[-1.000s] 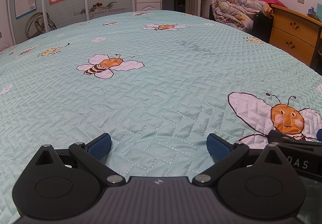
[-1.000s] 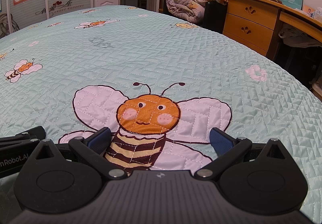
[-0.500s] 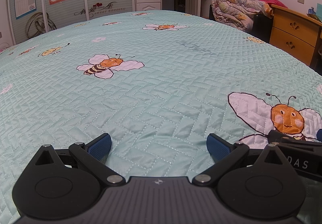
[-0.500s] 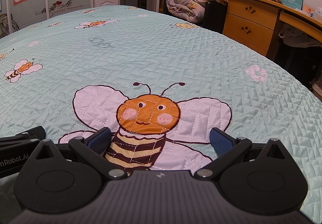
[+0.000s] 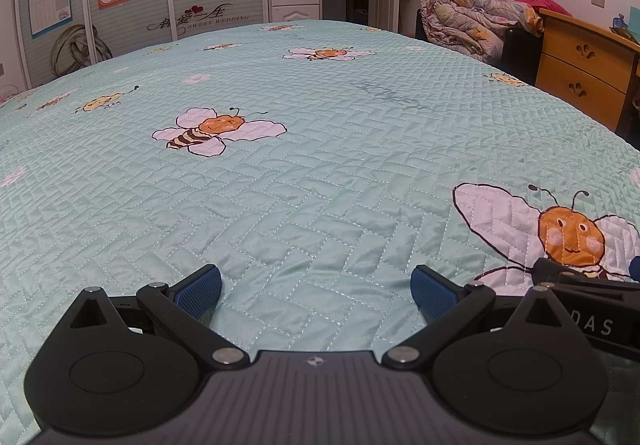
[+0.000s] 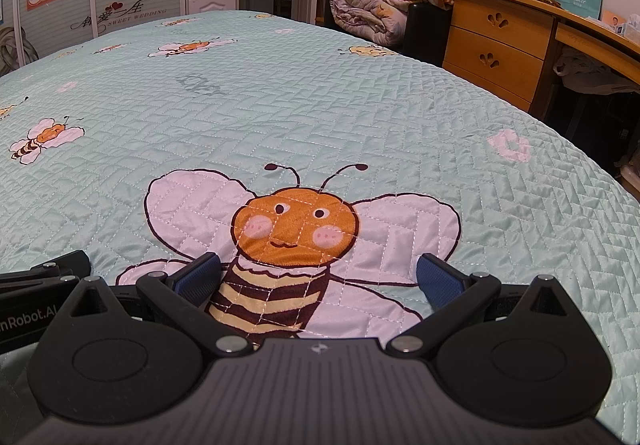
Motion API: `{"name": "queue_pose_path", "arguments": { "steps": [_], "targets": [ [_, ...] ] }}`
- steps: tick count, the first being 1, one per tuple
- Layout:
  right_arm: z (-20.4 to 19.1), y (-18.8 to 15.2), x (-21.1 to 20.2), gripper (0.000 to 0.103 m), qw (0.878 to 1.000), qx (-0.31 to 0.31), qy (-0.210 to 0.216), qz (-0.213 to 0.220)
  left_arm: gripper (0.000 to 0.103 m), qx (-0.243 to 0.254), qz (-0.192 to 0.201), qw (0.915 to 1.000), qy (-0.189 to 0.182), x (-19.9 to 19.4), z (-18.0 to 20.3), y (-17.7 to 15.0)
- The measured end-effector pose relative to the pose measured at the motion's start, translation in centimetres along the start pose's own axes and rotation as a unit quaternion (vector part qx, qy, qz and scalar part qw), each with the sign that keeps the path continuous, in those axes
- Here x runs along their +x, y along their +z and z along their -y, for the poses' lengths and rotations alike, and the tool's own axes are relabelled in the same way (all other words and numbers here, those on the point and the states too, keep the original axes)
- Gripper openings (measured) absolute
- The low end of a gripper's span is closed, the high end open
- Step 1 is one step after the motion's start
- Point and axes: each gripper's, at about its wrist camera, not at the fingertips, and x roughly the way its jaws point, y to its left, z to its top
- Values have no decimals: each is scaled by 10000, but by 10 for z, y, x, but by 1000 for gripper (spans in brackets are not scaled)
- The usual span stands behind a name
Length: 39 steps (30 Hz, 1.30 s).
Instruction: Fold clothes
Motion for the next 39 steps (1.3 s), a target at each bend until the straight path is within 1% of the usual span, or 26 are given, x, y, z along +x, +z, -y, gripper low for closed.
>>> {"name": "queue_pose_path", "arguments": {
  "steps": [39],
  "targets": [
    [-1,0,4,103,10000,75,-23,46,103,8,9,10000,14,-1,0,0]
  ]
}}
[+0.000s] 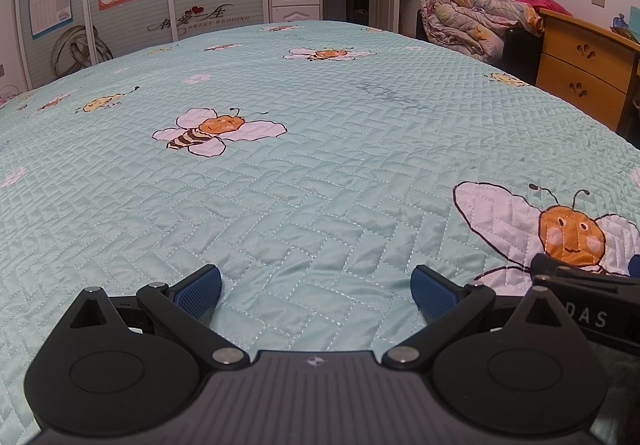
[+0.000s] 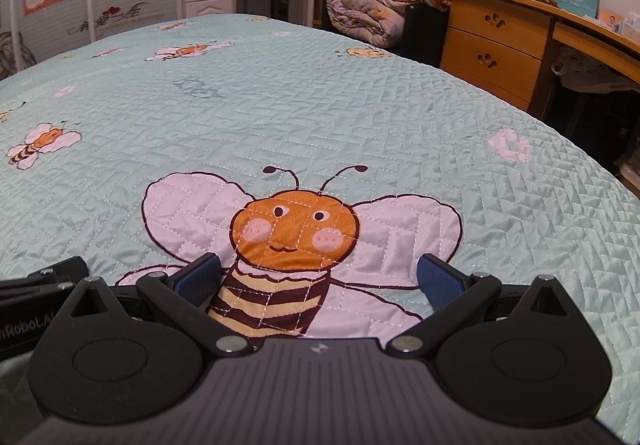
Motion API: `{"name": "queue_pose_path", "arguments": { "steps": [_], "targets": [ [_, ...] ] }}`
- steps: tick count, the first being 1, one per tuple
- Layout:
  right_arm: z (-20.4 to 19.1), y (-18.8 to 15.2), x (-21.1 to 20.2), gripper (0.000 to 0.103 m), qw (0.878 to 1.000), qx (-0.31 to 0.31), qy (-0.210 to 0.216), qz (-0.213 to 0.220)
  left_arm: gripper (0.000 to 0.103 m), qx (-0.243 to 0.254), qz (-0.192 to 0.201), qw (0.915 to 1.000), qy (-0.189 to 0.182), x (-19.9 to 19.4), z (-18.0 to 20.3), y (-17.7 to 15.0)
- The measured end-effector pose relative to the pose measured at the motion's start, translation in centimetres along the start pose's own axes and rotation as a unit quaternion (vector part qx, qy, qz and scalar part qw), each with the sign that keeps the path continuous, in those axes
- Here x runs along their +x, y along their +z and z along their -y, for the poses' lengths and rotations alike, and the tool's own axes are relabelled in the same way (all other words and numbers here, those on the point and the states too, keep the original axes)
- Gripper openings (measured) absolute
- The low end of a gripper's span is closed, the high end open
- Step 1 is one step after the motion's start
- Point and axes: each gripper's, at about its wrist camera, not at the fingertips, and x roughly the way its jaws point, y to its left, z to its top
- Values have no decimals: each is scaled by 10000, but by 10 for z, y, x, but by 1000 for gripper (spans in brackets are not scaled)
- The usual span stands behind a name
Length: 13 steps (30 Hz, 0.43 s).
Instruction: Fold clothes
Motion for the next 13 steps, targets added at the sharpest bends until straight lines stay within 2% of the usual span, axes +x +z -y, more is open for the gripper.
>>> {"name": "queue_pose_path", "arguments": {
  "steps": [13],
  "targets": [
    [-1,-1,1,103,10000,43,-5,16,103,18,-7,10000,11,0,0,1]
  ]
}}
